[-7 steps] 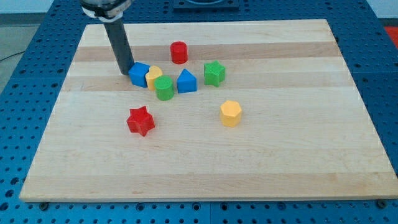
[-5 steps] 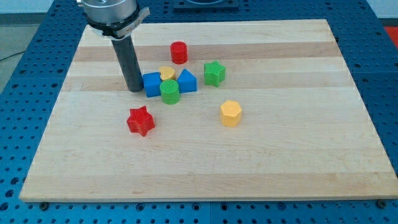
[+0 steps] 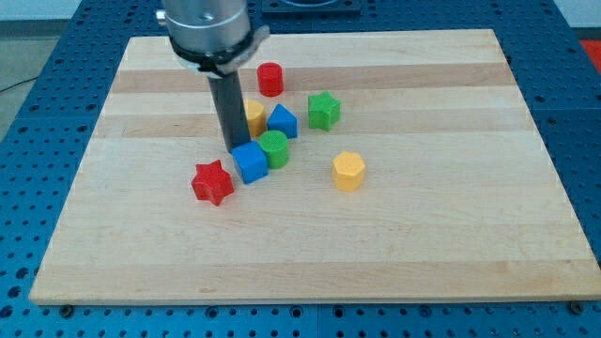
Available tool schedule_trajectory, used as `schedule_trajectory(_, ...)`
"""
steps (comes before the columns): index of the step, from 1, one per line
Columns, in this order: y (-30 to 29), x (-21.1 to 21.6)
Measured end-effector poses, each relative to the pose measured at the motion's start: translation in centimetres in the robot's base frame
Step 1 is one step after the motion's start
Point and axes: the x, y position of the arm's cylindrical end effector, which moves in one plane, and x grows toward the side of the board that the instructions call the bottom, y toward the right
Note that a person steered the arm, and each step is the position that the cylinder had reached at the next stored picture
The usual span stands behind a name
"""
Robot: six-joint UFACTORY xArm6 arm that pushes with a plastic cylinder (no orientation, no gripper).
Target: Move the blue cube towards the bottom center of the board
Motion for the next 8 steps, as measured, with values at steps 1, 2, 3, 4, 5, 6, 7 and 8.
schedule_trajectory(1, 2.1, 2.5)
schedule_trajectory(2, 2.9, 4.6)
schedule_trajectory(3, 3.0, 7.1)
schedule_trajectory(4, 1.4, 9.5)
schedule_trajectory(5, -0.5, 11.1)
schedule_trajectory(6, 1.5, 12.8)
schedule_trajectory(7, 5.0, 12.8)
schedule_trajectory(8, 5.4, 12.8)
